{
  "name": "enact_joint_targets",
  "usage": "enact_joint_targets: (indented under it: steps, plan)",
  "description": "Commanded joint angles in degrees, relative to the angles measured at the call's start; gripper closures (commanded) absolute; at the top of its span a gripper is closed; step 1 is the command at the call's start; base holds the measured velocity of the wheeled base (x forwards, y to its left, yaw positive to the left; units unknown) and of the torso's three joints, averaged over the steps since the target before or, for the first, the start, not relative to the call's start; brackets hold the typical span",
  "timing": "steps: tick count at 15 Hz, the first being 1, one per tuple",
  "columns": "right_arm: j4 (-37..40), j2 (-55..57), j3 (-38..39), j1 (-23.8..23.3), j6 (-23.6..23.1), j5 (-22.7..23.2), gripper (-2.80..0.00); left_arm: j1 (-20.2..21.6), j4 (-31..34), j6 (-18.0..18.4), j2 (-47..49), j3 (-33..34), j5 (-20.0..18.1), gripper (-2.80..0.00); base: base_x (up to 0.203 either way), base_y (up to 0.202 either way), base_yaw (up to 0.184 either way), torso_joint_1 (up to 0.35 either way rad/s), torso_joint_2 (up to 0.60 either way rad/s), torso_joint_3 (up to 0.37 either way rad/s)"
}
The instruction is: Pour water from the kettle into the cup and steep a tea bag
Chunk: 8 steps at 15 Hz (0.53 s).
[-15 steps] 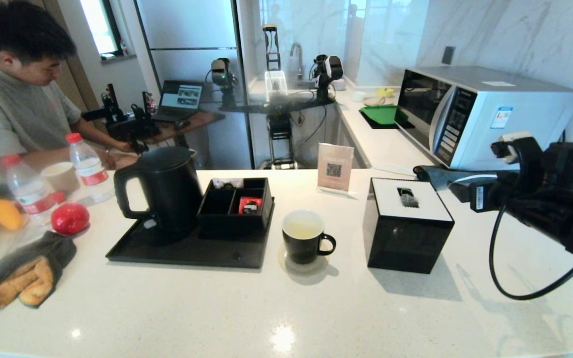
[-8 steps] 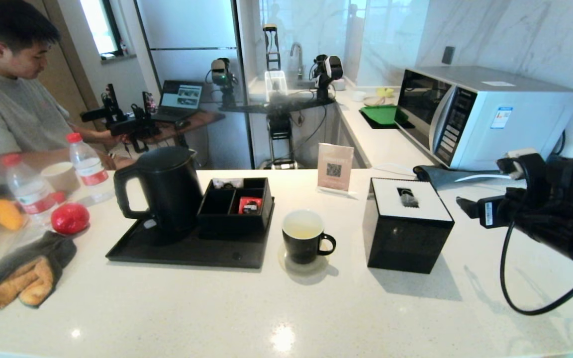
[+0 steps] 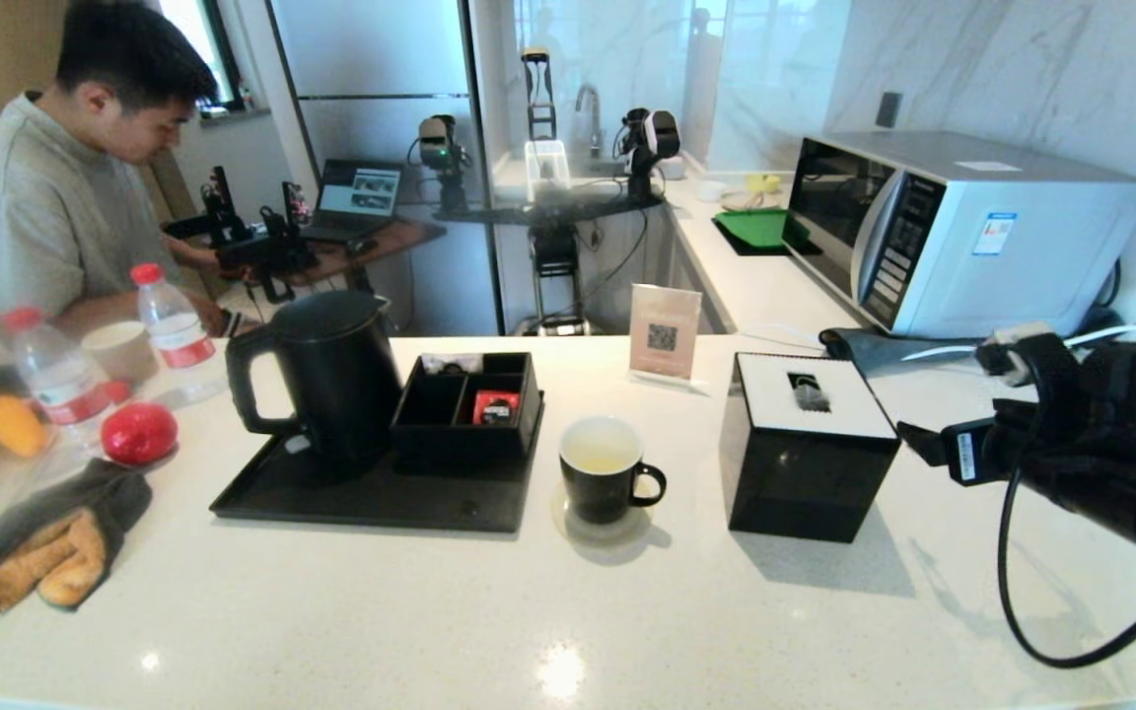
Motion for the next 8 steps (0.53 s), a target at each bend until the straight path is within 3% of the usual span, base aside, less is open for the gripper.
enact_joint_targets:
  steps: [1, 8]
  plan:
    - [-0.99, -1.5, 2.82, 0.16, -0.87, 4.31, -2.8, 0.01, 0.02, -0.04, -0.02, 0.0, -0.02, 0.0, 0.0, 0.0, 0.0, 0.0, 0.0, 0.0]
    - [-2.99, -2.21, 6.81, 0.34, -5.43, 10.84, -2.8, 0.01, 0.02, -0.04, -0.02, 0.0, -0.02, 0.0, 0.0, 0.0, 0.0, 0.0, 0.0, 0.0]
